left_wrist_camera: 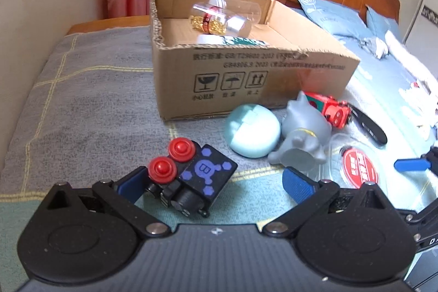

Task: Organize rigid objects
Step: 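Grasp the black robot toy with left gripper while right gripper approaches the red-labelled round container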

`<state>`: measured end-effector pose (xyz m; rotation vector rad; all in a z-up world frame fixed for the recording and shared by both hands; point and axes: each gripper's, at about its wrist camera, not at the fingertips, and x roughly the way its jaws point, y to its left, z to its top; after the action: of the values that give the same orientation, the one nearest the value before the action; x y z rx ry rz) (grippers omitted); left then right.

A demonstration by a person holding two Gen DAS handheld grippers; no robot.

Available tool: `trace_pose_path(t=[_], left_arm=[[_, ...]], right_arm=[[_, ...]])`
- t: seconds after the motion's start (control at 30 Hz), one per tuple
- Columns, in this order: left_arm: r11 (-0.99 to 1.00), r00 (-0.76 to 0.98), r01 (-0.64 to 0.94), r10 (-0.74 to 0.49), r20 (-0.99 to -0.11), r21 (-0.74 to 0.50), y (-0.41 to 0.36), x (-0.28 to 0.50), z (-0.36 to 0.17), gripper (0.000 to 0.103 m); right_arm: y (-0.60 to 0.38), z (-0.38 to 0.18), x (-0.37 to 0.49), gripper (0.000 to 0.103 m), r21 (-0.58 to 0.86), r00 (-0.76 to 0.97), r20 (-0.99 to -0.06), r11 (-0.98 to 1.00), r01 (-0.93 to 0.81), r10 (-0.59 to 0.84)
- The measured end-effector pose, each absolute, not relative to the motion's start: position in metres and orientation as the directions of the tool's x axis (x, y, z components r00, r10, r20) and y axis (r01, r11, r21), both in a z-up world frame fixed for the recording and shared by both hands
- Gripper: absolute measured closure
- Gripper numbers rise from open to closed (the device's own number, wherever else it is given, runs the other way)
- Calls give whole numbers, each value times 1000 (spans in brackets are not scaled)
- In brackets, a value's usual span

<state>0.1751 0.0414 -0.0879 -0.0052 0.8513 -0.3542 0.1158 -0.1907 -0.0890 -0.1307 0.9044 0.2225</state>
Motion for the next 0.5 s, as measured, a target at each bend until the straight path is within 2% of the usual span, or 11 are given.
trace_pose_path(t=[0.2,0.27,0.33,0.37,0.5], left_arm=[[905,558,402,-365,-746,-142,42,157,-84,3],[905,574,415,-340,-745,-94,39,152,-83,4],[913,607,407,-283,-743,-15,36,151,-84,11],[917,612,400,-267,-745,0,35,153,-85,18],[924,622,382,-261,-738,-4,33,162,-87,33]], right_arm=[[-190,-89,115,0,-18,597,-790,967,-253,141],[-190,-89,115,0,-18,599,-788,967,-255,144],[-189,-89,115,0,-19,600,-787,966,-259,146],[-188,-89,115,0,-19,599,-787,964,-264,148],[-182,-89,115,0,-19,584,-790,943,-331,189]])
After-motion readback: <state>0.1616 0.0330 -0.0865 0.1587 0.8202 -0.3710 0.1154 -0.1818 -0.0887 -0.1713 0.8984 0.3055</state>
